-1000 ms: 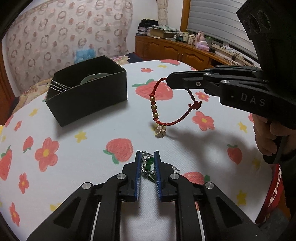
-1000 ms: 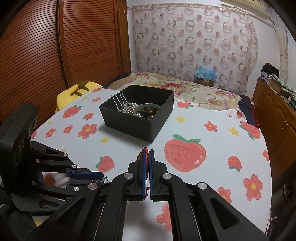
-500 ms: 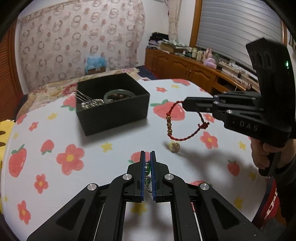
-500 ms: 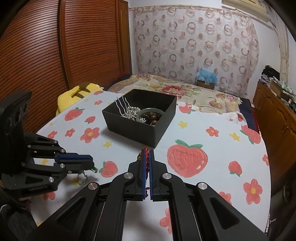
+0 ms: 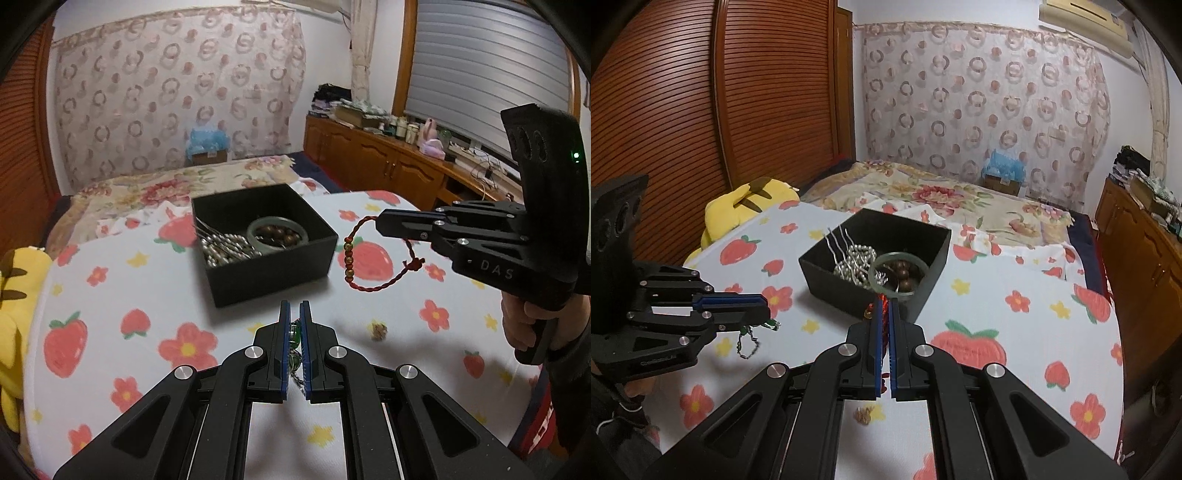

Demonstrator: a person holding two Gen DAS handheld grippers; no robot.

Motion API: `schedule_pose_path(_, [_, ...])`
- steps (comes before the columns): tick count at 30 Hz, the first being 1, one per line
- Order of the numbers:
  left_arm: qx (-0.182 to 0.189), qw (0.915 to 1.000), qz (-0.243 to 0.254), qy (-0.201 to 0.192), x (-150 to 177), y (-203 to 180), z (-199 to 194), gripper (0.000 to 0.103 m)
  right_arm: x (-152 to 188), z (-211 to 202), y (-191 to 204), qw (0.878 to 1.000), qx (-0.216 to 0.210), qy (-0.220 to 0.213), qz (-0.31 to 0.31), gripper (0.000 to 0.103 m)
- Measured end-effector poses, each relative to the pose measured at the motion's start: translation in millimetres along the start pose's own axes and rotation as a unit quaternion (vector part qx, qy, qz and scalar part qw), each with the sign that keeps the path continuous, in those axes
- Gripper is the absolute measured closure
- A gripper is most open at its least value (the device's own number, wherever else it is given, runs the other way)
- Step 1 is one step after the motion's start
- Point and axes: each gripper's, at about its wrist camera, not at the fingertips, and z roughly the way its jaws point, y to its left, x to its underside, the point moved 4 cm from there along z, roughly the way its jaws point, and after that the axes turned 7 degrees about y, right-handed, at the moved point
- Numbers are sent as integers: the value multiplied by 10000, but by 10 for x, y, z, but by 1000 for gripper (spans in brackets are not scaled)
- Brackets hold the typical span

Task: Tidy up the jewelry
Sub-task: 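Lower the red bracelet into the box and open the right tool while the left tool carries the necklace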

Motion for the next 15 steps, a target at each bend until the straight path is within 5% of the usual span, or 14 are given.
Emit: schedule_pose_path(15, [-134, 9997, -92, -197, -247, 197, -60, 99, -440, 178, -34, 9998, 177, -88, 10, 100])
